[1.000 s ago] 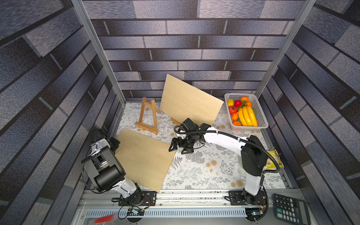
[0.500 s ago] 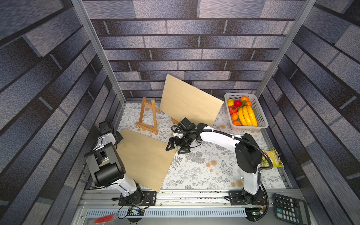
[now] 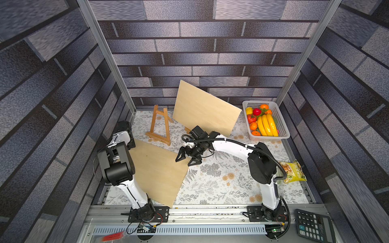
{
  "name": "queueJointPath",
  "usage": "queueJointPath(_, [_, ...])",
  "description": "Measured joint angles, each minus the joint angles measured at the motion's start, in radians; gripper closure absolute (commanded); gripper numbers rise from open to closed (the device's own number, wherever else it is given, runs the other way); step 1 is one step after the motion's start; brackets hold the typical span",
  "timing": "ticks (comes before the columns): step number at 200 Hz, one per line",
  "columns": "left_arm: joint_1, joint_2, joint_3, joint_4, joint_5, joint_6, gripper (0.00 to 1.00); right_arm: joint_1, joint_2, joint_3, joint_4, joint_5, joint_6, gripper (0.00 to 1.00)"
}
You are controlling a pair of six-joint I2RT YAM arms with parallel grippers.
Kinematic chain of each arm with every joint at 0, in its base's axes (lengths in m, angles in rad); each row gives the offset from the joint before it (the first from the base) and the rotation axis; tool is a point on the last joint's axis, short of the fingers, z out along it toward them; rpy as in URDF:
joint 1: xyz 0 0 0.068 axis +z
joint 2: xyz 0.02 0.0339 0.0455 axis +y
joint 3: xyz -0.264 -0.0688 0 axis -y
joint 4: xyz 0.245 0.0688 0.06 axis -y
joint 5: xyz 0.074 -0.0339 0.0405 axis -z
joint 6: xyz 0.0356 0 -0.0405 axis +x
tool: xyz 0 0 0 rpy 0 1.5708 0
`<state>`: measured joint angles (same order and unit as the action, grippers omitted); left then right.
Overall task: Assemble the easel
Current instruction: Pick up the drawing board from the center of the board.
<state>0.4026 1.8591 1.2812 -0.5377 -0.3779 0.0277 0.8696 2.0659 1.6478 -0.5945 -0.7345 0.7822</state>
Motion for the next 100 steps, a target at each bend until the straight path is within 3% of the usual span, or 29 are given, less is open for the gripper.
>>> queueJointPath(38, [0.001,0.121,0.076,-0.043,-0.053,0.023,1.00,-0.013,0.043,0.032,0.001,-0.026,0.004,0.04])
queueJointPath(100, [0.023,0.171,0.119,-0.083,-0.064,0.026,1.00,-0.035,0.045,0.039,0.022,-0.042,0.023,0.05])
